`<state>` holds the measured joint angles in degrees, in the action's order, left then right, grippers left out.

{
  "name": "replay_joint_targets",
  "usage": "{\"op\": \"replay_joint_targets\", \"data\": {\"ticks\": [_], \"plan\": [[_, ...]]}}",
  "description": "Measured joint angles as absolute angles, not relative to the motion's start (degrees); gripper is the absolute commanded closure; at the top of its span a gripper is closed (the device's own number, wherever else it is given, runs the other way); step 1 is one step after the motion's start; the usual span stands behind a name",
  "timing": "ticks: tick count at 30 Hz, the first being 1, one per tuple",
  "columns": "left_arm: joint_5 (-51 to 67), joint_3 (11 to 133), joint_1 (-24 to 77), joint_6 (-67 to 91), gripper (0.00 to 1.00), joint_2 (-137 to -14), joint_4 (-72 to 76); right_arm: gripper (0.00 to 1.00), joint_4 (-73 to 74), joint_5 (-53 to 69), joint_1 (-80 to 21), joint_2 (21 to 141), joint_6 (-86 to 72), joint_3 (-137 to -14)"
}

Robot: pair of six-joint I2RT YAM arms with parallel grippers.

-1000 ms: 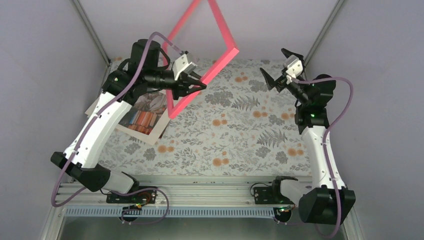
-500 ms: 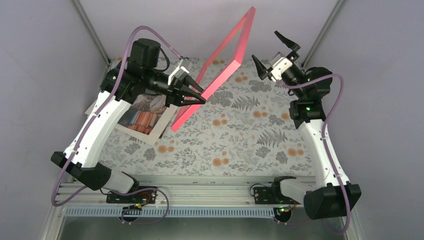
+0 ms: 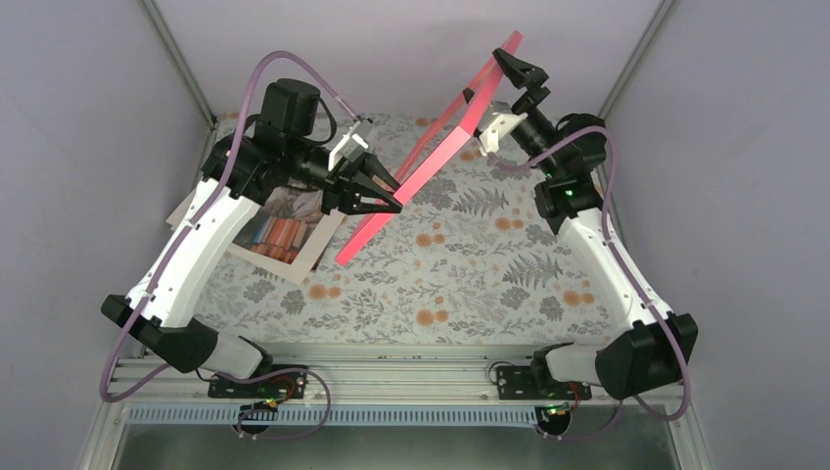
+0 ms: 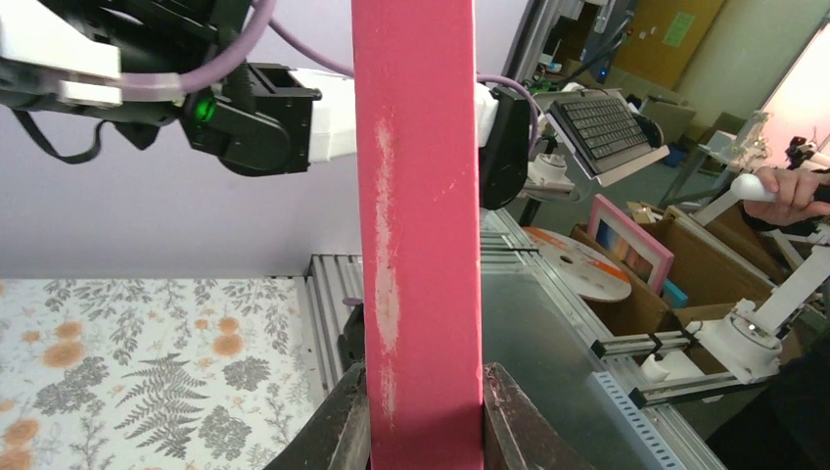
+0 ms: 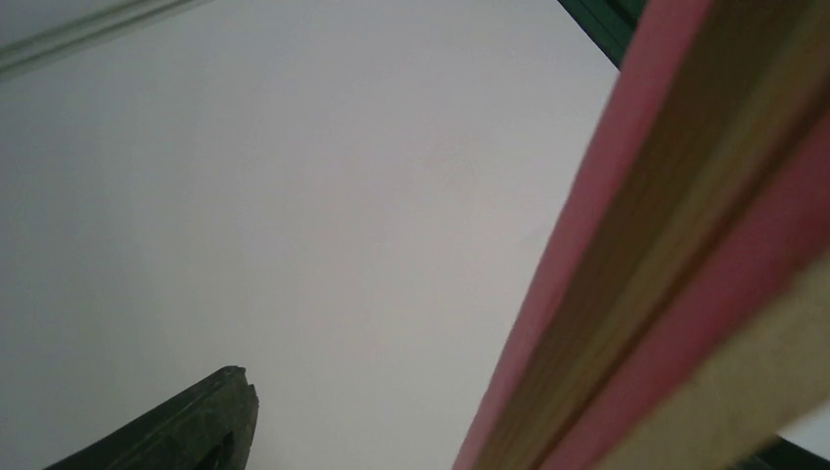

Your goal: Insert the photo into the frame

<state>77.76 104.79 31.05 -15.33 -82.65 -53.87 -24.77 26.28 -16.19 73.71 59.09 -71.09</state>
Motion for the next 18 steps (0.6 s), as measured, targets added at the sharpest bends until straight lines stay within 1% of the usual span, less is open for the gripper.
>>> {"op": "replay_joint_targets", "data": {"ticks": [2, 4, 6, 7, 10, 14, 15, 18], "plan": [[78.11, 104.36, 31.16, -14.94, 0.97, -82.67, -53.74, 0.22, -25.78, 25.08, -16.56, 75.22, 60.64, -72.12], [78.15, 104.2, 31.14, -14.57, 0.97, -82.72, -53.58, 0.29, -26.98, 24.21, -16.56, 76.12, 61.98, -72.79], [78.11, 104.2, 31.07, -14.48, 0.97, -82.76, -53.19, 0.4, -28.62, 23.22, -16.64, 76.93, 62.85, -73.45], [78.04, 104.14, 31.05, -14.46, 0.97, -82.78, -52.84, 0.48, -29.26, 22.76, -16.75, 77.36, 63.02, -73.95], [77.82, 103.98, 30.98, -14.37, 0.96, -82.78, -52.18, 0.66, -30.39, 21.71, -16.86, 77.97, 63.29, -74.81], [77.38, 103.9, 30.98, -14.57, 0.94, -82.78, -51.9, 0.82, -30.24, 21.34, -16.86, 77.78, 62.17, -74.74], [77.17, 103.9, 30.94, -14.83, 0.93, -82.76, -51.92, 0.86, -30.06, 21.39, -16.82, 77.6, 61.01, -74.67], [77.38, 103.7, 30.7, -15.99, 0.8, -82.76, -52.03, 0.95, -29.12, 21.28, -16.51, 76.27, 57.78, -73.97]]}}
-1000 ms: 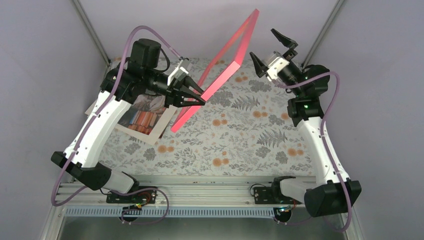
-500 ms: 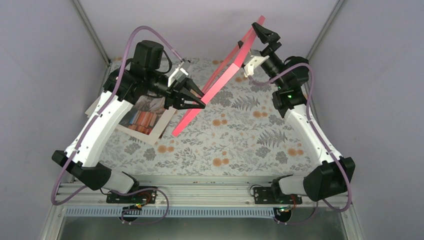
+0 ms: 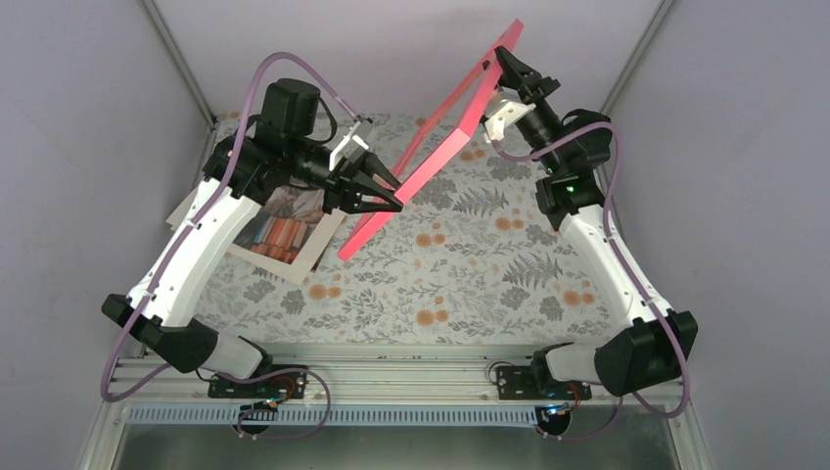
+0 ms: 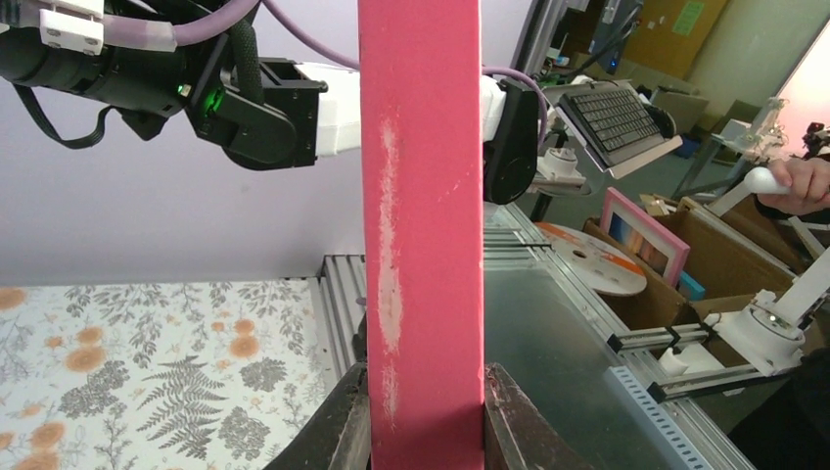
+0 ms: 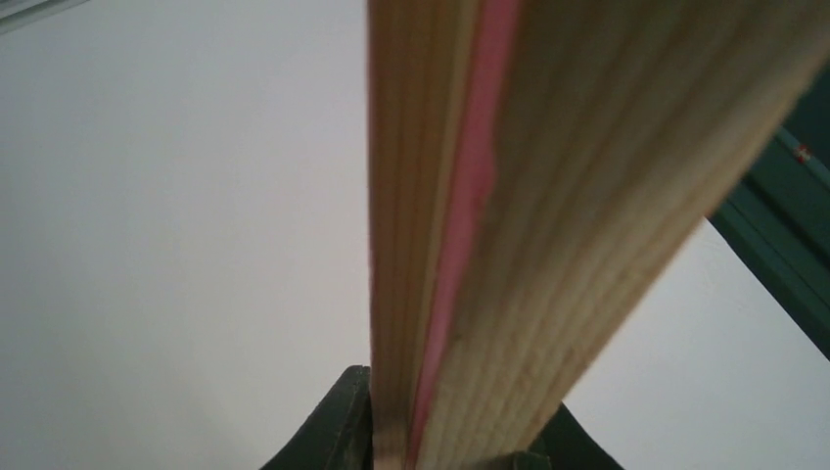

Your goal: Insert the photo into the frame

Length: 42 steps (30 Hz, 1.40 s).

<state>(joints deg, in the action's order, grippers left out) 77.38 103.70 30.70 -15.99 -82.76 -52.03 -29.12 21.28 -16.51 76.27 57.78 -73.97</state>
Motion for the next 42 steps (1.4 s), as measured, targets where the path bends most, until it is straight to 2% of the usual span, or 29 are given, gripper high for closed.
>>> {"op": "replay_joint_targets", "data": {"ticks": [1, 3, 5, 6, 11, 15, 19, 28, 35, 42], "plan": [[77.41, 103.7, 30.65, -15.99, 0.69, -82.74, -52.05, 0.96, -28.84, 21.26, -16.49, 75.85, 57.8, -73.76], [77.43, 103.7, 30.57, -15.94, 0.22, -82.7, -52.07, 0.97, -28.21, 20.95, -16.45, 75.22, 57.78, -73.34], [76.12, 103.85, 29.82, -15.84, 0.02, -82.61, -51.0, 0.97, -26.3, 20.91, -16.71, 74.72, 60.07, -73.12], [75.18, 104.05, 29.19, -15.84, 0.0, -82.59, -50.85, 0.97, -25.17, 20.16, -16.93, 74.65, 61.69, -73.1], [69.38, 106.72, 25.82, -16.69, 0.0, -82.59, -51.07, 0.97, -16.19, 17.39, -16.93, 72.44, 62.67, -72.95], [62.65, 108.12, 18.76, -15.57, 0.0, -81.97, -47.66, 0.97, -6.39, 13.34, -16.91, 69.73, 59.94, -73.17], [54.26, 106.56, 12.05, -12.49, 0.0, -80.68, -41.93, 0.97, 6.76, 7.33, -16.91, 69.56, 52.36, -77.1], [37.1, 98.76, 8.1, -5.52, 0.0, -79.44, -35.18, 0.97, 34.2, -0.3, -14.5, 72.93, 31.22, -84.97], [34.5, 92.05, 6.46, -2.33, 0.0, -79.99, -34.39, 0.97, 51.77, 2.96, -5.28, 79.81, 17.76, -84.03], [34.26, 83.99, 6.13, -2.37, 0.0, -79.94, -35.53, 0.98, 57.34, 7.66, 3.99, 81.19, 7.01, -75.31]]}}
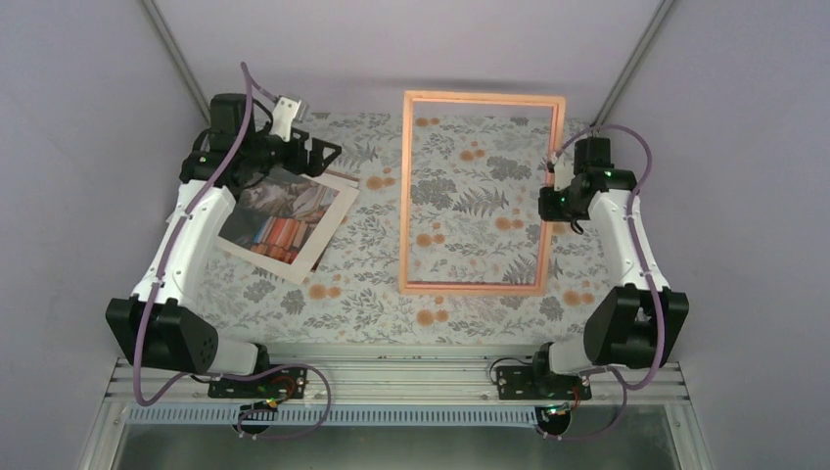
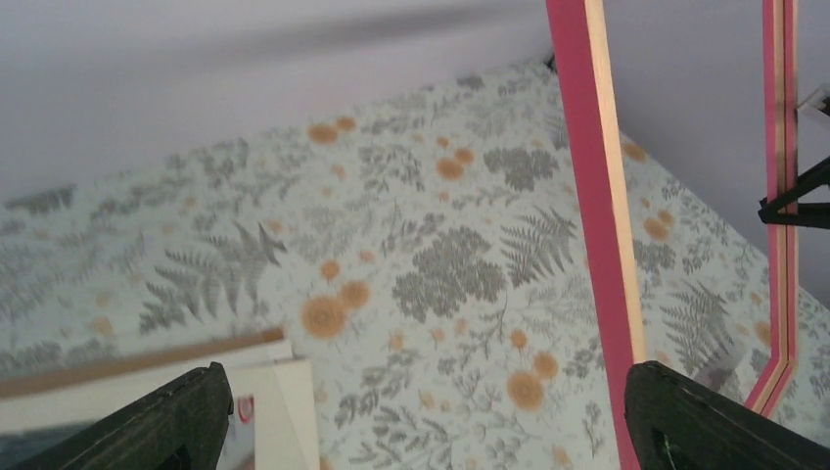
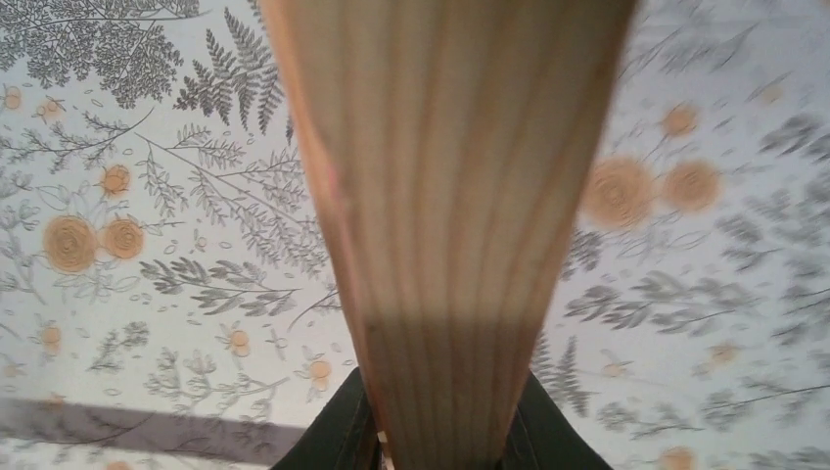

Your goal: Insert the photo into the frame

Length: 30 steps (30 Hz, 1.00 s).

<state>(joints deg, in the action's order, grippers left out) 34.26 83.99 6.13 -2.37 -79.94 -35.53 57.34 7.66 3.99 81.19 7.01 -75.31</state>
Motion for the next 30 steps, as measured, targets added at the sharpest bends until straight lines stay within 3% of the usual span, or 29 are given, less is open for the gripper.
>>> {"op": "replay_joint_targets", "data": {"ticks": [12, 17, 30], "plan": [[30.06, 73.32, 5.56, -5.34, 0.0, -76.53, -37.6, 0.96, 56.31, 18.76, 4.58, 96.79, -1.15, -75.4], [27.64, 70.54, 5.23, -7.25, 0.0, -76.36, -38.5, 0.88, 55.24, 19.7, 4.27, 106.98, -1.8, -77.71], [19.16, 68.38, 4.69, -9.5, 0.0, -81.45, -38.15, 0.75, 52.9, 19.22, -3.46, 116.95, -5.3, -82.89]]}}
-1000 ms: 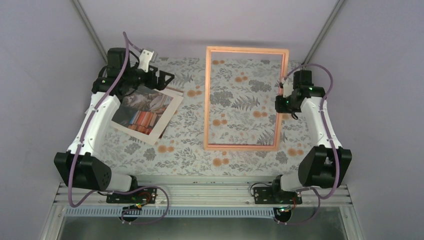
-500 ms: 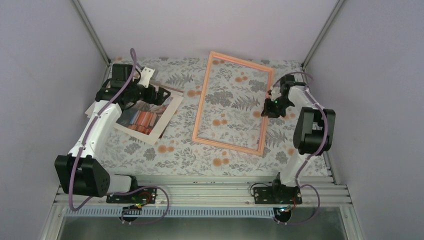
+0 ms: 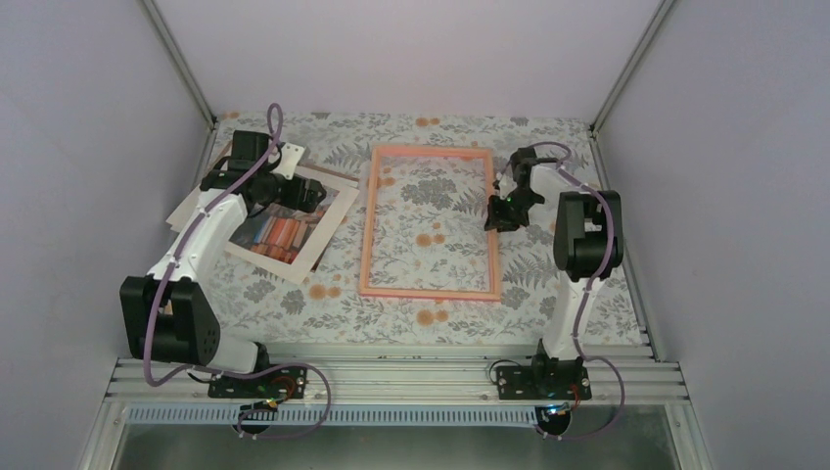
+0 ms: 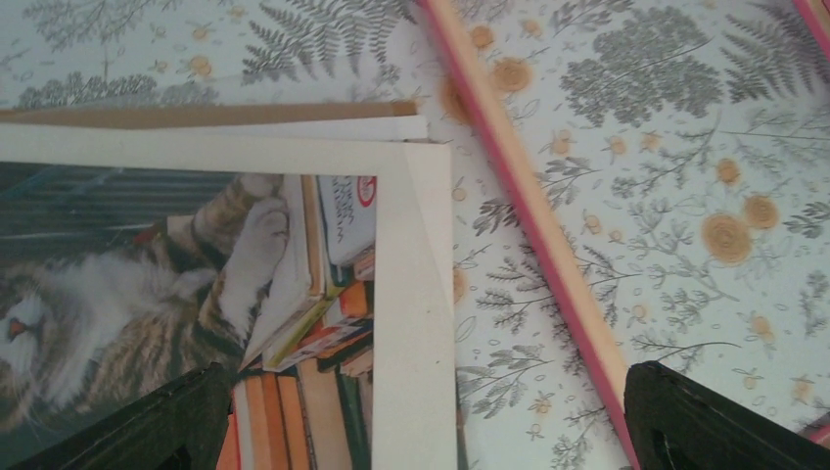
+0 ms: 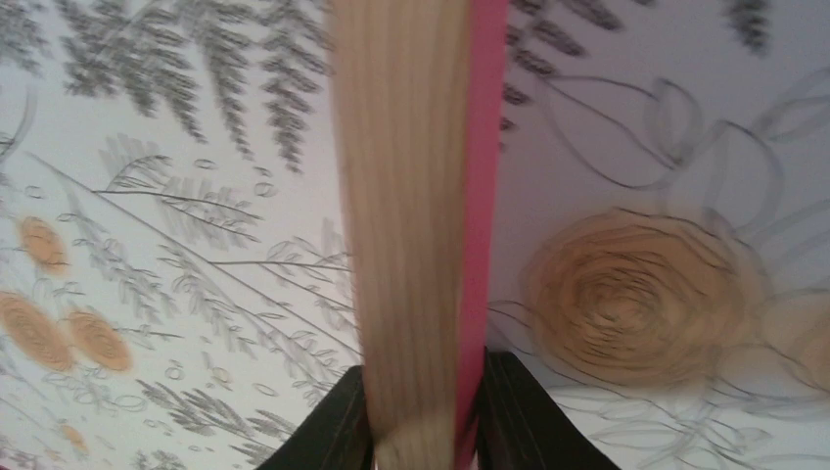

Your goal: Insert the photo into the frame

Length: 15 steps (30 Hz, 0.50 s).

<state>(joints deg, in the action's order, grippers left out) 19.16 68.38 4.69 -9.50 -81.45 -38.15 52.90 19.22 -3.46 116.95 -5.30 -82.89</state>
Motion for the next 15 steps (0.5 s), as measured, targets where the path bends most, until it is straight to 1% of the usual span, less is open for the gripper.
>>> {"op": "replay_joint_targets", "data": {"ticks": [4, 8, 14, 15], "plan": [[18.2, 68.4, 4.03, -9.45, 0.0, -83.53, -38.09, 0.72, 52.18, 18.85, -5.08, 117.73, -6.24, -83.05], [18.17, 68.49, 3.62, -9.43, 0.0, -85.06, -37.95, 0.71, 52.07, 18.48, -5.34, 117.73, -6.79, -83.05], [18.22, 68.88, 3.6, -10.13, 0.0, -86.02, -37.19, 0.65, 51.64, 18.13, -5.13, 117.25, -7.14, -82.5], [18.2, 68.88, 3.6, -10.41, 0.0, -86.02, -36.97, 0.62, 51.64, 18.15, -4.8, 117.12, -7.11, -82.32]]}}
